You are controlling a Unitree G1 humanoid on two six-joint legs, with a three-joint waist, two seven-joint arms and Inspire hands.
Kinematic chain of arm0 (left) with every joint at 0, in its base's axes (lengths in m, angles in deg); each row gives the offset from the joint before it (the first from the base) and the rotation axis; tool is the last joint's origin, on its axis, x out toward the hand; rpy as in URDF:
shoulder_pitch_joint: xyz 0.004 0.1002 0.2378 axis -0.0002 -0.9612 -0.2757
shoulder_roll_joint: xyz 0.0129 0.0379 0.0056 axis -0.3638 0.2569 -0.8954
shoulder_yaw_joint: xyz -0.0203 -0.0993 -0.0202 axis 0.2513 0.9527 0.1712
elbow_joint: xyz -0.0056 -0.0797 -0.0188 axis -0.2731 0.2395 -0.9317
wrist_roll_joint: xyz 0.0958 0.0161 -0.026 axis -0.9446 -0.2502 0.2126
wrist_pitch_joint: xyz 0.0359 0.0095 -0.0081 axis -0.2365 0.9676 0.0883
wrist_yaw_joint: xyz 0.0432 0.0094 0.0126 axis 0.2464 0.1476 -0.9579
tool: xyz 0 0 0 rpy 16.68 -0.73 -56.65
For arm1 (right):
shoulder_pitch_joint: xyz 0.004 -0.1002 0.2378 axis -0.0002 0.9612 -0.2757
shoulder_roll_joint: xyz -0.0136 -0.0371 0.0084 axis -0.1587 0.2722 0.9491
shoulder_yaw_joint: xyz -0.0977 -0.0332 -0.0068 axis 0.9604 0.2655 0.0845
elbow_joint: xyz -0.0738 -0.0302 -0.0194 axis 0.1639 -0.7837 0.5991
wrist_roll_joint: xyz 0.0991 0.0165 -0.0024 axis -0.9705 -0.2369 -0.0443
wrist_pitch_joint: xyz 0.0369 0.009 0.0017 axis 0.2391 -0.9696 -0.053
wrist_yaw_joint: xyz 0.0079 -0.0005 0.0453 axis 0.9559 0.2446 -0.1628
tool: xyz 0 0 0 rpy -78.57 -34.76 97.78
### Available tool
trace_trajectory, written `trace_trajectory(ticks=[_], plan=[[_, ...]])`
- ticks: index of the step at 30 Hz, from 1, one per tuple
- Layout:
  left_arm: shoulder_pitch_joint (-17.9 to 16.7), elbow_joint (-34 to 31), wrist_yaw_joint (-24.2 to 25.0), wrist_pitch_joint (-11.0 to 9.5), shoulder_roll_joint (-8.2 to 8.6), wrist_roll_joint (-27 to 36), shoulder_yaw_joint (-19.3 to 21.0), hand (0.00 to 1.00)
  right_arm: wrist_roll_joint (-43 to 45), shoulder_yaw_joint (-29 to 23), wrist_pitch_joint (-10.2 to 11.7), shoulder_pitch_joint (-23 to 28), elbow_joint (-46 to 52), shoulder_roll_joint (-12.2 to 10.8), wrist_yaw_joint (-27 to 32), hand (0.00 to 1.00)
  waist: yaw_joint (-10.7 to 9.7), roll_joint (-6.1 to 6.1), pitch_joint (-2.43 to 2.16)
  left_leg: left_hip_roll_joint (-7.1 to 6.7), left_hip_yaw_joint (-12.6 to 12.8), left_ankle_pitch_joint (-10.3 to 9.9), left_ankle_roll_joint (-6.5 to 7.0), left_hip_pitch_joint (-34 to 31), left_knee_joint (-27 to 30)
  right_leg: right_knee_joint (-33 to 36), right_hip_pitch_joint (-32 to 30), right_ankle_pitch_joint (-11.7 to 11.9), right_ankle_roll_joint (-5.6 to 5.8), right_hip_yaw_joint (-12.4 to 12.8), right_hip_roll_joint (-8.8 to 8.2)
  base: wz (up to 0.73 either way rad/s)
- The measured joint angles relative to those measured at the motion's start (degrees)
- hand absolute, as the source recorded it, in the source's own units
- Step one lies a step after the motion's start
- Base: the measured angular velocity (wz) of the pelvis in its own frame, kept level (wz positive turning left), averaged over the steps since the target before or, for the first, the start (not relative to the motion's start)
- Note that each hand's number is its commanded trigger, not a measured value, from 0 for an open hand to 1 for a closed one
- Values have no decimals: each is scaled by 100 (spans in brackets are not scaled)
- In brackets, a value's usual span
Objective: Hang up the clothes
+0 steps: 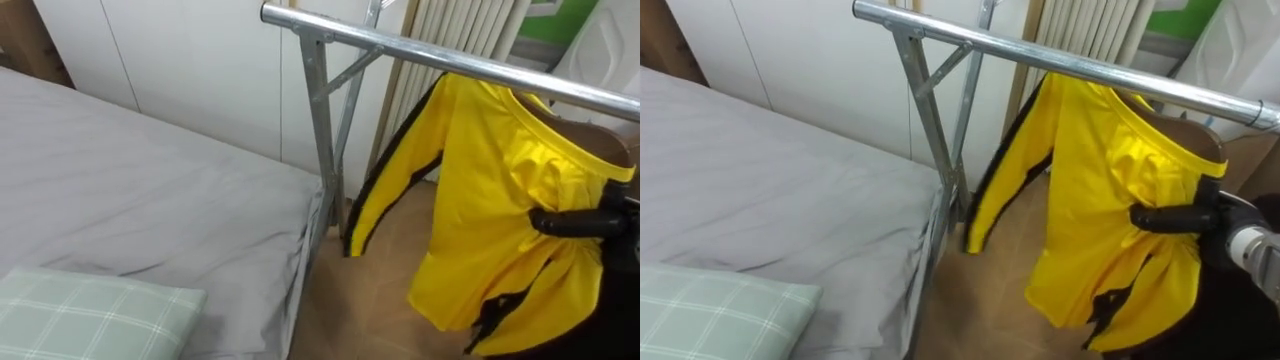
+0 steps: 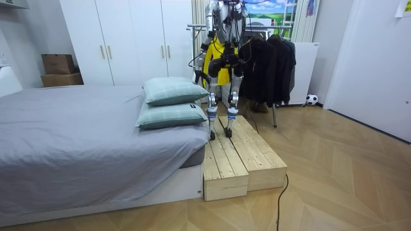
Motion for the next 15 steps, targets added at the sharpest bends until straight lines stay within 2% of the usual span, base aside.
trace_trajectory(ticks=[2,3,4,5,6,15], plan=[[-2,-12,-5,2,0,-1,0,0,-7,-1,0,52,-3,0,30,100,-2,1,-1,0,-6,0,0,11,7,-4,17,0,0,-10,1,0],[-22,-50,-7,5,0,-1,0,0,-6,-2,0,62,-3,0,35,96,-7,2,-1,1,-9,1,-1,10,10,-11,18,0,0,-13,2,0],[-21,-50,-8,6,0,-3,0,0,-4,-2,0,72,-3,0,35,76,-7,4,-3,1,-8,2,-4,13,10,-11,21,0,0,-11,3,0],[-22,-50,-8,6,0,-3,0,0,-2,-2,0,81,-3,0,34,50,-6,6,-4,2,-8,3,-5,17,10,-8,24,0,-1,-11,4,0],[-26,-50,-8,6,0,-5,0,0,18,-2,0,96,-4,0,29,0,-7,8,-12,3,-9,4,-6,22,9,2,28,1,-1,-10,4,0],[-94,-185,-38,66,0,3,-3,0,438,16,-55,107,-37,-1,36,0,-15,-21,-45,12,29,37,-25,104,-69,11,52,3,-5,40,7,-1]])
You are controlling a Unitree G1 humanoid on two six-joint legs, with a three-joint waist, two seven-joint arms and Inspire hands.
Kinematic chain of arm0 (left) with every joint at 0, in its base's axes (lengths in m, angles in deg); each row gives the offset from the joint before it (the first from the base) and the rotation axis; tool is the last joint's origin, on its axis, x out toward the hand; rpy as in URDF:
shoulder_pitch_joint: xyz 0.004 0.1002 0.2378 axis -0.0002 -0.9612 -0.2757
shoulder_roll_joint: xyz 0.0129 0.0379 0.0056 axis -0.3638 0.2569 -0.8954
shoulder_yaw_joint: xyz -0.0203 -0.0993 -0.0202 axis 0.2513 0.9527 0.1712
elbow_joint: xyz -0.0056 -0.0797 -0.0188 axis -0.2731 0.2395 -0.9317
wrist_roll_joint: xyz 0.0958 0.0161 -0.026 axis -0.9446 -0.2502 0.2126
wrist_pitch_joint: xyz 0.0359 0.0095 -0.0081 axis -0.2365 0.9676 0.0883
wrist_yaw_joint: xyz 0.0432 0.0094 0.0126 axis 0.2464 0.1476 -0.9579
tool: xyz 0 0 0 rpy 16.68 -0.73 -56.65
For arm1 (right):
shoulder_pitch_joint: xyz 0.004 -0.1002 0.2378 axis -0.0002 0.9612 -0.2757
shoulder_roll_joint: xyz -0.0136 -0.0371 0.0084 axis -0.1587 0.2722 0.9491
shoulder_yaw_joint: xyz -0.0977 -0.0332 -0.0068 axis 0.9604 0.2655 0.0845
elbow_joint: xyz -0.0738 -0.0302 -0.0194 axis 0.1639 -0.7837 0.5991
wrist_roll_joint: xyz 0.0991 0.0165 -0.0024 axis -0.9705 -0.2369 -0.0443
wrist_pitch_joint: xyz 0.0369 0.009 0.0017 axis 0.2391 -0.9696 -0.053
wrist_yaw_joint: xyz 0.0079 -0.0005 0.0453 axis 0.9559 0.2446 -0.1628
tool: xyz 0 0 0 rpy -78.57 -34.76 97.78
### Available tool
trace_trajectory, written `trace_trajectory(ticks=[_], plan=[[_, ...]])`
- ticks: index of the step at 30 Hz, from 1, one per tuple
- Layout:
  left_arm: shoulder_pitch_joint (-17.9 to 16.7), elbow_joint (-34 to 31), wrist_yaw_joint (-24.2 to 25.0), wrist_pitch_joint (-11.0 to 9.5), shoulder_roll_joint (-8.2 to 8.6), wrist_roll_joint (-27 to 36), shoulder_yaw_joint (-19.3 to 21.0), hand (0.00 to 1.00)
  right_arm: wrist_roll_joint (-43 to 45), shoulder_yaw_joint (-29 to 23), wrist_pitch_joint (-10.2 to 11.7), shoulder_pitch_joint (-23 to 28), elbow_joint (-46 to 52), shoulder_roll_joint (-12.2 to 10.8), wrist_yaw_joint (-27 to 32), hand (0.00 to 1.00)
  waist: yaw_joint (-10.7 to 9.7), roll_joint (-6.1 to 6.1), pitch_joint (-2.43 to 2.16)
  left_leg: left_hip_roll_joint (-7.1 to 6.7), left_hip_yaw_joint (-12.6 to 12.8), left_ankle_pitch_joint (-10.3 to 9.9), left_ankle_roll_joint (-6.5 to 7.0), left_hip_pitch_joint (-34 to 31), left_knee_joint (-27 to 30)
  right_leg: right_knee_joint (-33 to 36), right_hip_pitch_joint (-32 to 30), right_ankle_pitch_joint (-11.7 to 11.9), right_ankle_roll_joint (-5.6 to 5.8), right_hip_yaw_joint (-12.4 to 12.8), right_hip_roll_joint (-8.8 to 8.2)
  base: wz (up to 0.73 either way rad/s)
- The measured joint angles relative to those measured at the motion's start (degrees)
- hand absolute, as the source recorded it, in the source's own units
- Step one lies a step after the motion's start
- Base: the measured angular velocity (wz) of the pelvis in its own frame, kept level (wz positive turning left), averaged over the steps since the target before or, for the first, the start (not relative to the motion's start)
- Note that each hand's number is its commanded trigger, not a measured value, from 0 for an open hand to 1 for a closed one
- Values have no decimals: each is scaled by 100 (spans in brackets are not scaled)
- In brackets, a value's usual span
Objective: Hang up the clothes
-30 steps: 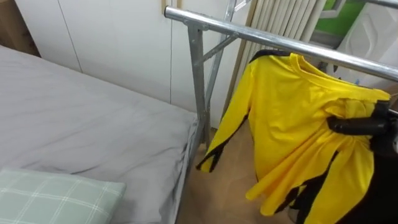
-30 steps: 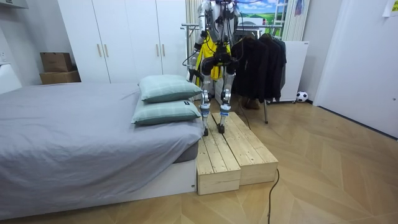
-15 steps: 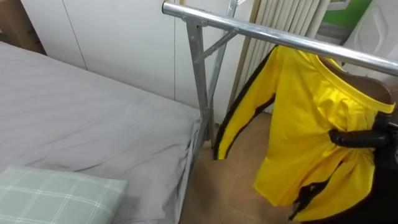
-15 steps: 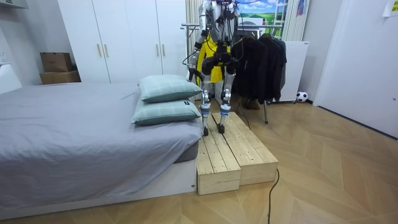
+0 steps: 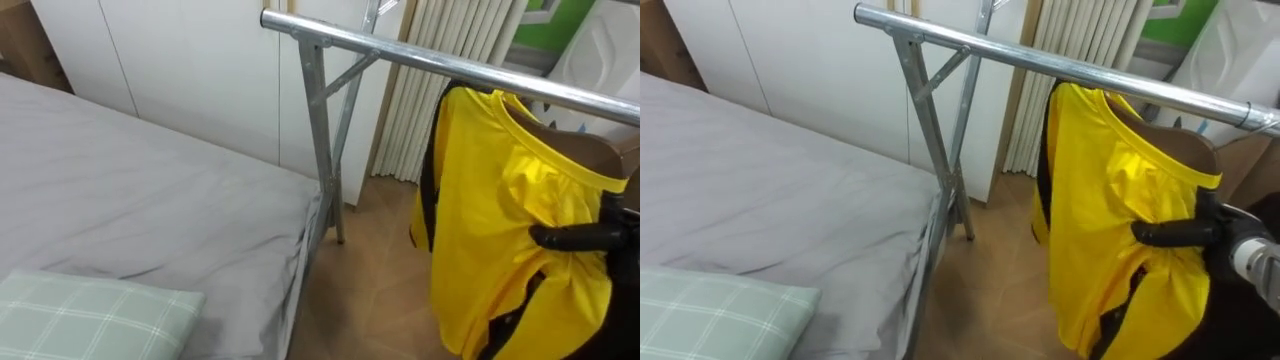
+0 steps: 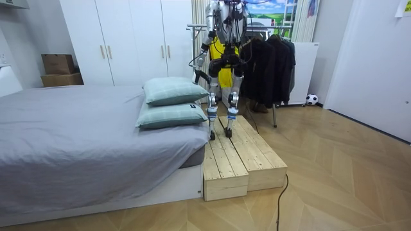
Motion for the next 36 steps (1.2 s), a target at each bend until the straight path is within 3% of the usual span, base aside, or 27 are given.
trace_trajectory(ticks=[13,23,29,36], plan=[[-197,-207,-37,59,3,-5,-1,0,459,30,-73,0,54,0,185,0,-1,8,-48,6,70,30,-6,120,-119,6,26,10,-18,113,7,-3],[-271,-248,-36,86,8,-7,-16,0,807,33,-81,0,135,0,542,0,-47,41,-53,9,97,36,-8,146,-169,8,15,11,-19,155,7,0],[-413,-244,-35,87,14,-9,-10,0,1437,-12,-77,0,479,0,852,0,-157,38,-51,7,137,35,-6,230,-225,-11,56,11,-18,205,5,-3],[-540,-239,-23,87,15,-51,6,0,1781,-277,-51,89,1017,-2,1103,0,-434,44,-55,5,154,38,-1,370,-298,-84,192,10,-18,204,8,0]])
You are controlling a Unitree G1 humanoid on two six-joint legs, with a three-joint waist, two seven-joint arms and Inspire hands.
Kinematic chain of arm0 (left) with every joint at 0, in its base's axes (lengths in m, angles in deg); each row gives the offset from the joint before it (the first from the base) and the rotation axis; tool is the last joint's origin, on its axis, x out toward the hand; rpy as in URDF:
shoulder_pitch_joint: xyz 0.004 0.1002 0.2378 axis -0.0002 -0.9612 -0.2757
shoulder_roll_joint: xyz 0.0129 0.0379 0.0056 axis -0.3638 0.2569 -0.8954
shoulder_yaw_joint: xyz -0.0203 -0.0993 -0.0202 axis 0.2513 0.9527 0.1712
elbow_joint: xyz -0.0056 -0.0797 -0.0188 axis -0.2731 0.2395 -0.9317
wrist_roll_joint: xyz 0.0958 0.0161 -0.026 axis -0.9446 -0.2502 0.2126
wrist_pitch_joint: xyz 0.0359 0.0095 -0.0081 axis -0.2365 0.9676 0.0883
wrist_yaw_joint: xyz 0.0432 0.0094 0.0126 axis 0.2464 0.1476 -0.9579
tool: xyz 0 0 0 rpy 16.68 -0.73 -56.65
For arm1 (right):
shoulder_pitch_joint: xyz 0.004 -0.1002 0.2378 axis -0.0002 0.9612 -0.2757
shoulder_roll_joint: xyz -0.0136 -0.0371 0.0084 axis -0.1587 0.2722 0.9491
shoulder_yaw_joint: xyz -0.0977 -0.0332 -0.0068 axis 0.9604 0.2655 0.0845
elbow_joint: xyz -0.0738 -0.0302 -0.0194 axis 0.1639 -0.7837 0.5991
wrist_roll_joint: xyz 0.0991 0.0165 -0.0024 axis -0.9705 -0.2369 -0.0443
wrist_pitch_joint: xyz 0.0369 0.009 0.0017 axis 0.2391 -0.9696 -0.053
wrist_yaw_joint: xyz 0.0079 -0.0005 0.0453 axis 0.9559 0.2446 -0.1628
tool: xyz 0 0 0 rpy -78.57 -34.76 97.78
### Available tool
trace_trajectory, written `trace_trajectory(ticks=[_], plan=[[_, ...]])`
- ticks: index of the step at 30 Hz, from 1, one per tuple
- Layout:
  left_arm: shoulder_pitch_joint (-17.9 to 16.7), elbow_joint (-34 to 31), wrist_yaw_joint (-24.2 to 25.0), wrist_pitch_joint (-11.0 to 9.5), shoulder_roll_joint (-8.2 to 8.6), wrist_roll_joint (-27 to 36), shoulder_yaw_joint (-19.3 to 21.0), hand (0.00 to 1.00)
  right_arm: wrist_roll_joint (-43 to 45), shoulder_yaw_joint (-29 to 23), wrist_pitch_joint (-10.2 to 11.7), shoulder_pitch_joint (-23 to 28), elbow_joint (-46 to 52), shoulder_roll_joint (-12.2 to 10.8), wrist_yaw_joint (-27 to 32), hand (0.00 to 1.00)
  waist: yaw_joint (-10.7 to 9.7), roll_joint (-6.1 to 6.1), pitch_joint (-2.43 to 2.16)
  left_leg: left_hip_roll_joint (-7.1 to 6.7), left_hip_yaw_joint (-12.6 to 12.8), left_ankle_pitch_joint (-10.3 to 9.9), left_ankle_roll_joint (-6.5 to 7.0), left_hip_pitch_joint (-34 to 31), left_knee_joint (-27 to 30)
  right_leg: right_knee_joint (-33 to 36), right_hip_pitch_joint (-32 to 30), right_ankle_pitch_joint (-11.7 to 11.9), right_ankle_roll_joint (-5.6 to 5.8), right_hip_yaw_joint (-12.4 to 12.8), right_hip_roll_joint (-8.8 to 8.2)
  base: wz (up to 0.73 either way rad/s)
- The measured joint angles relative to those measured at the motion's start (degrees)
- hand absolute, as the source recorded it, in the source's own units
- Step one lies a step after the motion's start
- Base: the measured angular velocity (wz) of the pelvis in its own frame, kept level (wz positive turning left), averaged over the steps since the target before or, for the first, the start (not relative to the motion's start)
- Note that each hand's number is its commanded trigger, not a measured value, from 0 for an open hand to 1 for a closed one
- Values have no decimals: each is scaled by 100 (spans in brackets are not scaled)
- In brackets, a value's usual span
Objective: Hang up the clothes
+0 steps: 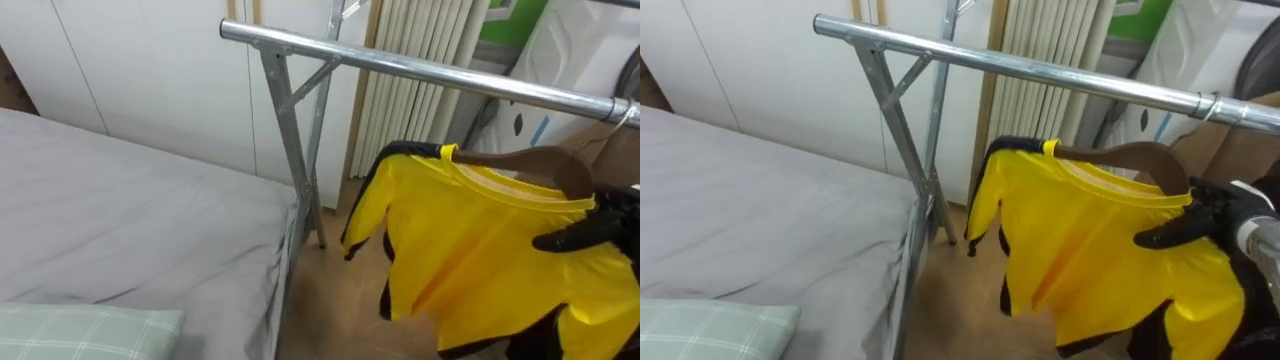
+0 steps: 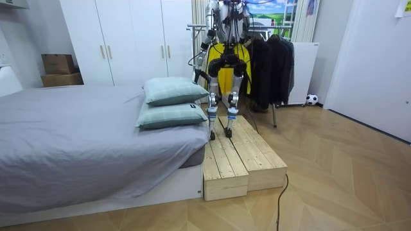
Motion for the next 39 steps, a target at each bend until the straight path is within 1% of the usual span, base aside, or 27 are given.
trace_trajectory(ticks=[3,6,11,12,13,15,17,21,24,31,39], plan=[[-35,0,0,0,2,0,0,0,1,-162,37,137,181,0,20,0,-34,7,-4,3,35,1,1,60,-32,-1,41,-2,3,28,0,-5],[-60,0,0,0,2,4,0,0,7,-165,116,138,189,0,23,0,-138,17,-11,3,42,1,2,64,-36,2,41,-2,3,32,0,0],[-70,70,0,-7,2,6,0,0,0,-168,140,144,212,0,101,0,-215,33,-24,3,52,2,2,130,-48,-3,103,-2,3,36,0,0],[-66,123,0,-12,2,9,0,0,-5,-168,166,145,213,0,129,0,-233,44,-35,3,58,2,2,170,-58,-5,143,-6,9,37,-1,0],[-53,161,-2,-16,2,9,0,0,-13,-167,219,145,214,0,155,0,-247,49,-38,4,60,2,2,217,-81,-15,182,-8,13,37,-1,0],[-27,166,-6,-23,2,8,0,0,-26,-167,254,145,215,0,169,0,-255,51,-49,6,70,13,17,270,-142,-11,206,-10,14,48,-2,0],[-34,195,-10,-44,2,7,0,0,-59,-167,315,149,229,0,190,0,-251,50,-49,6,86,33,22,303,-189,-7,210,-10,14,63,-4,-4],[-27,245,-13,-48,2,7,3,0,-272,-167,329,171,345,0,221,0,-286,50,-50,2,102,54,26,410,-231,-13,293,-10,14,78,-8,0],[-28,266,-14,-50,2,9,3,0,-280,-167,394,170,389,0,226,0,-288,49,-50,4,127,54,26,447,-231,-8,315,-10,15,109,-8,-3],[-95,275,-13,-50,2,9,5,0,-299,-166,395,172,429,0,226,0,-285,43,-51,6,171,53,26,616,-280,-16,411,-20,27,170,-5,-4],[-101,284,-9,-50,2,13,31,0,-335,-166,395,176,433,0,226,0,-289,40,-52,6,188,53,27,765,-317,-78,566,-20,28,183,2,0]])
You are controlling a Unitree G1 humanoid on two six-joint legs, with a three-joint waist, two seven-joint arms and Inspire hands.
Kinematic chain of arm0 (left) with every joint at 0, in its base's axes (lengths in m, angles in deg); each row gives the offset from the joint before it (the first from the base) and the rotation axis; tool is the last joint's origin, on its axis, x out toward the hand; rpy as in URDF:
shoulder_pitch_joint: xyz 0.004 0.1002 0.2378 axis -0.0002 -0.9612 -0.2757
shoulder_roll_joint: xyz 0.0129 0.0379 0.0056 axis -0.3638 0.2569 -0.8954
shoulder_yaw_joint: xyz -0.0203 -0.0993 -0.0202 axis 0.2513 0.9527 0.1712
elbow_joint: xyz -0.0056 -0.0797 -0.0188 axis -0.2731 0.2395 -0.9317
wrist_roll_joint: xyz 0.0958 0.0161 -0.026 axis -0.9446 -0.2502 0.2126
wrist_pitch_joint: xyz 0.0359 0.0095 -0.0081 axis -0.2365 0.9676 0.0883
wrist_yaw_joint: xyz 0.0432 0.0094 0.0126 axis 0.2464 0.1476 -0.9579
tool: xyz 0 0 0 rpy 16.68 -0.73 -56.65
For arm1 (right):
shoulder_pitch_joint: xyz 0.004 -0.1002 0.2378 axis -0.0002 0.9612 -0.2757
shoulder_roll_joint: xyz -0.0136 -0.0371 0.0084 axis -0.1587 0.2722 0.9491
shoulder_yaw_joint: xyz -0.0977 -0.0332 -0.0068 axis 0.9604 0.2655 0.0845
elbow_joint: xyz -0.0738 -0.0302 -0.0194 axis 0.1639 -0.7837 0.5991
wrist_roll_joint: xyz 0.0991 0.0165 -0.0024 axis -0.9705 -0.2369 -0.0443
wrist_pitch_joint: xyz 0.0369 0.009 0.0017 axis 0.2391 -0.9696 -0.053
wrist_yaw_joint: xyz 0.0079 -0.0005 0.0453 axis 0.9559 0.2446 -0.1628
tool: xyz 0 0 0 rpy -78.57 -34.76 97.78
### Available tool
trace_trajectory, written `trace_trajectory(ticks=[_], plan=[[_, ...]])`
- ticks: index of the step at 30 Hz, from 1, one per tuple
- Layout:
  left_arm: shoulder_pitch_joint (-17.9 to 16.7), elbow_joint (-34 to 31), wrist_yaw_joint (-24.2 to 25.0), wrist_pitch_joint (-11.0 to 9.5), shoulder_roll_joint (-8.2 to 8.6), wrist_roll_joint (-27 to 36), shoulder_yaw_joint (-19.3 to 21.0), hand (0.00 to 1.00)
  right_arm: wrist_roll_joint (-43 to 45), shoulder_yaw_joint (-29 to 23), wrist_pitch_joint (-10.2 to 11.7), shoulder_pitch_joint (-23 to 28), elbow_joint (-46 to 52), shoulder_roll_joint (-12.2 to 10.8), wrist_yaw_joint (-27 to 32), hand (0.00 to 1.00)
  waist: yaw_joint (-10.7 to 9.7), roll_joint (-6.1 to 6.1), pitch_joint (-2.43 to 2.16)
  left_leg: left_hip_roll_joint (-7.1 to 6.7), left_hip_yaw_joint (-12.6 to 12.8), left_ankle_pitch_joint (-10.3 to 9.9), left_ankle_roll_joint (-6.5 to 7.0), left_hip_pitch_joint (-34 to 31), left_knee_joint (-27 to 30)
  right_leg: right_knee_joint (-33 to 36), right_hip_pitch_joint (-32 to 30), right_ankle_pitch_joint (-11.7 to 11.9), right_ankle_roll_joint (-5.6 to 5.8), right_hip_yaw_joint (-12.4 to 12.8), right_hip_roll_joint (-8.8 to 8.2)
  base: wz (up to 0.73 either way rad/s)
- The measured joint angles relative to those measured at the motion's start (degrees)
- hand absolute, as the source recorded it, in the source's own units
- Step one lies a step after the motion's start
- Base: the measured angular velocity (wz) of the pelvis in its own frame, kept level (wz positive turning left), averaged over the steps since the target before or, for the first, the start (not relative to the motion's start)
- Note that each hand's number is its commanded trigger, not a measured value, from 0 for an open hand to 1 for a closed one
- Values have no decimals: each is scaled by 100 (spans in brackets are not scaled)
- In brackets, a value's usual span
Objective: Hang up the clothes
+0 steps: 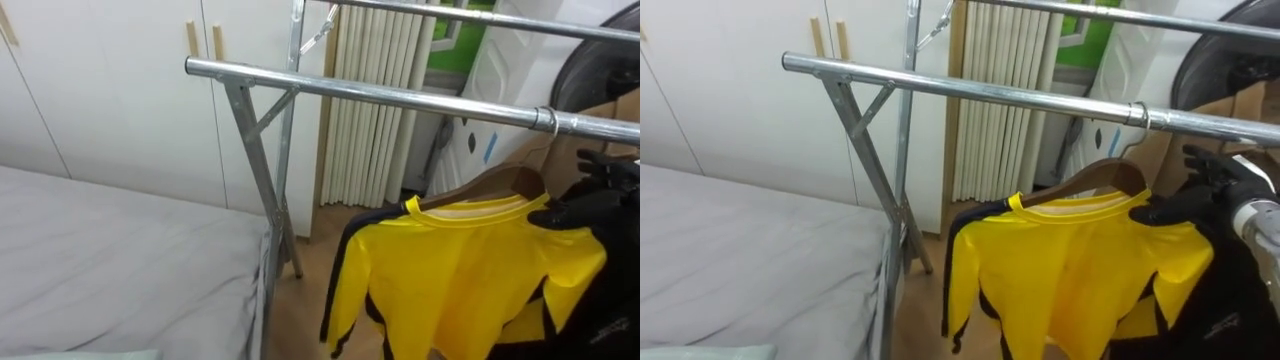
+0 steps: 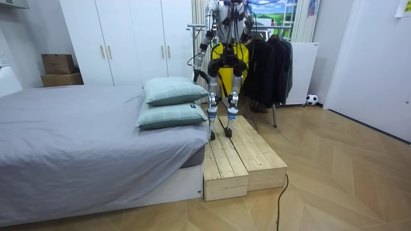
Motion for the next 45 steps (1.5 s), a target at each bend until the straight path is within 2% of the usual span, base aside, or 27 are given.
trace_trajectory(ticks=[17,23,25,28,33,41,43,45], plan=[[64,188,1,-11,1,9,87,0,70,-121,0,218,38,0,-3,0,-61,-23,-17,2,33,-1,0,52,-78,-24,21,-5,8,3,2,0],[83,221,0,3,12,7,192,0,42,-428,-2,587,197,4,62,0,-77,-37,-48,11,136,-1,1,12,-81,-26,7,-5,9,19,0,0],[67,257,-2,1,32,8,227,0,-13,-433,-2,689,195,11,62,0,-134,-20,-81,10,134,-1,1,-5,-82,-25,-2,-5,8,9,-2,0],[93,391,-3,-3,71,7,332,0,-176,-488,-2,733,191,12,44,0,-223,21,-105,12,147,-1,1,-5,-88,-29,-11,-5,9,28,-1,-1],[108,452,-3,-2,103,6,490,0,-222,-877,-1,939,183,15,35,0,-250,26,-105,23,205,0,0,11,-94,-31,-42,-5,8,94,13,-6],[137,662,-3,-3,101,32,553,0,-216,-1040,9,1075,160,23,-12,0,-509,-15,-60,26,292,1,3,85,-143,-25,-36,-10,16,184,16,-6],[124,660,-4,-12,100,37,587,0,-186,-1233,55,1321,348,24,-13,0,-527,-21,-60,40,448,1,3,100,-147,-20,-34,-9,16,225,18,-8],[130,659,-4,-12,100,37,621,0,-146,-1382,61,1636,622,23,-13,0,-538,-35,-52,40,462,0,3,93,-152,-20,-44,-9,16,229,17,-4]])
